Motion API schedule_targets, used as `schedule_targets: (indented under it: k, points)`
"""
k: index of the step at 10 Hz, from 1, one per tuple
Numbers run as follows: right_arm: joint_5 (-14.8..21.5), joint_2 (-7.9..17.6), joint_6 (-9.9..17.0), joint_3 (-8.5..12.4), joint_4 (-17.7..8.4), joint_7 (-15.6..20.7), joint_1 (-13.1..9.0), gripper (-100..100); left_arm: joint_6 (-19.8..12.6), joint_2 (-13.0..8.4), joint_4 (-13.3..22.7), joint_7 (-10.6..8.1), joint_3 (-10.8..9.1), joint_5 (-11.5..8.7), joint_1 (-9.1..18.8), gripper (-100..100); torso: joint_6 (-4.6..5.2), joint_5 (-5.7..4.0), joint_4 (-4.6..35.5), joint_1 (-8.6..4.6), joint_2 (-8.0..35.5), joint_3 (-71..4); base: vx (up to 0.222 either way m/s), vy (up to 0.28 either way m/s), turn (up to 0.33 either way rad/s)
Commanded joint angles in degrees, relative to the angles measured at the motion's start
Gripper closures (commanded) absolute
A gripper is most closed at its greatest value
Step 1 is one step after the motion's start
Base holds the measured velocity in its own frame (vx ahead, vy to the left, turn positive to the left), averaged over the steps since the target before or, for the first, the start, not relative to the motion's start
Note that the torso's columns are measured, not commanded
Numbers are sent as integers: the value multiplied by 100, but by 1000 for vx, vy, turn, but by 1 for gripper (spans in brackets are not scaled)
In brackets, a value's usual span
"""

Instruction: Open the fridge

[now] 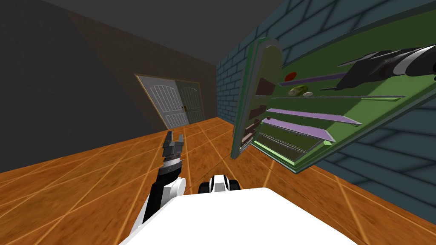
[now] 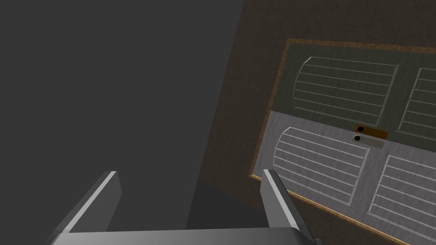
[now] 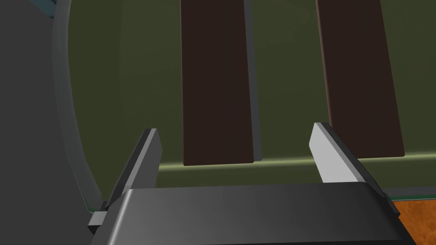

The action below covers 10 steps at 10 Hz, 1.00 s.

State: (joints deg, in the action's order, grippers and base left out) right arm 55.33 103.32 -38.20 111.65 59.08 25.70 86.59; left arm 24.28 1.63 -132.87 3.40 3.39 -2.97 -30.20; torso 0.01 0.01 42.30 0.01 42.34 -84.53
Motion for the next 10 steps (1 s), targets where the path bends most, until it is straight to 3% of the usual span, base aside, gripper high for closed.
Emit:
schedule_targets:
  k: [1,2,3,4,5,10]
  points:
    - [190,135,-346,471,-93,-106,150,-100,0,0,0,0,0,0,0,0,2,0,0,0,-4,-1,79,9,-176]
    - [190,135,-346,548,-93,-106,150,-100,0,0,0,0,0,0,0,0,0,0,-3,1,-9,-5,58,8,-53]
    - [272,193,-477,765,-130,-150,211,-100,0,0,0,0,0,0,0,0,-5,0,-4,0,-5,-4,56,1,-87]
    - [222,132,-393,637,-71,-138,183,-100,0,0,0,0,0,0,0,0,0,-1,-1,-2,-4,-3,29,2,-26]
    - [227,132,-415,658,-72,-144,187,0,0,0,0,0,0,0,1,0,-3,-2,-1,-3,3,1,5,1,6]
    - [227,133,-413,655,-72,-143,187,0,0,0,0,0,0,0,1,0,-1,-1,-3,-1,-7,-4,0,0,0]
